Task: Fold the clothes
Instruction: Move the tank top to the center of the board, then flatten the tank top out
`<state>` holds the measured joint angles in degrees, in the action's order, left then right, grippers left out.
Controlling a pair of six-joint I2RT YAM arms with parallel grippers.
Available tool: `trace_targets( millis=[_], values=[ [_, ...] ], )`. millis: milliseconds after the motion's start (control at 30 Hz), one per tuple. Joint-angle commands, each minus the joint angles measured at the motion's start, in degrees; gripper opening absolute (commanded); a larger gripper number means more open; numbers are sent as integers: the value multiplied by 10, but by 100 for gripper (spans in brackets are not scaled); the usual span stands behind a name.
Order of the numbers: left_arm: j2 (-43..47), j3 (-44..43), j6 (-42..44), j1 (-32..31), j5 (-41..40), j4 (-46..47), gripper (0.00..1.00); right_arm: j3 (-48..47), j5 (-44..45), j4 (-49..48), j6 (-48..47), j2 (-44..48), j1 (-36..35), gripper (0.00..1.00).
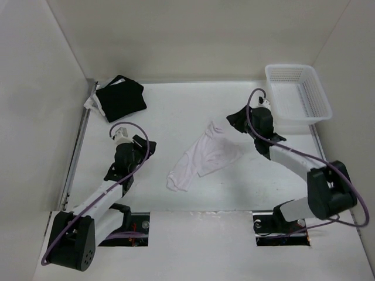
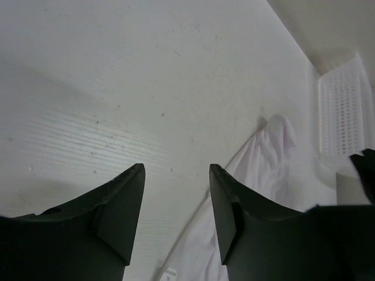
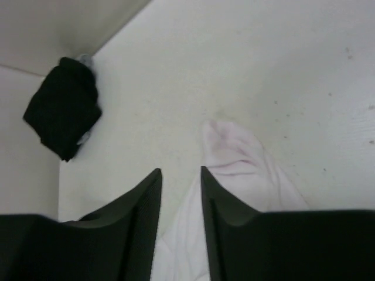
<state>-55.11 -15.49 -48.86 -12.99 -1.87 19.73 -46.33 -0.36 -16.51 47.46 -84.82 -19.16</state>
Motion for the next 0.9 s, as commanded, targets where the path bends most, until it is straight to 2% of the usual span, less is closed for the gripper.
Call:
trace_targets(
  millis=[0,67,100,133,167,200,300,367,467,567,700,867],
  values=[
    [9,6,40,-25,-23,-46,44,43,30,-9,-62,114,-71,20],
    [7,7,45,-45,-39,-66,42,69,29,35,-72,134,-122,10],
    [7,10,45,-59,-51,-78,41,77,28,52,-75,140,-146,9],
    [10,14,41,-72,-66,-91,40,94,33,86,-74,150,-206,9],
    [13,19,39,-80,-78,-99,40,107,38,104,-66,155,-264,14],
    [15,21,38,-83,-85,-103,40,112,41,111,-61,156,-294,17],
    [30,26,31,-89,-96,-118,40,125,83,126,-27,152,-411,38],
    [44,27,26,-96,-98,-133,39,122,100,121,-26,137,-457,44],
    [63,32,21,-108,-104,-157,39,86,99,102,-24,65,-498,51],
    [85,37,17,-117,-104,-184,37,49,98,83,-22,-16,-512,52],
    [97,41,3,-137,-107,-194,36,33,110,72,-11,-64,-511,52],
    [67,37,-2,-172,-125,-194,33,20,130,68,-2,-98,-494,49]
  ],
)
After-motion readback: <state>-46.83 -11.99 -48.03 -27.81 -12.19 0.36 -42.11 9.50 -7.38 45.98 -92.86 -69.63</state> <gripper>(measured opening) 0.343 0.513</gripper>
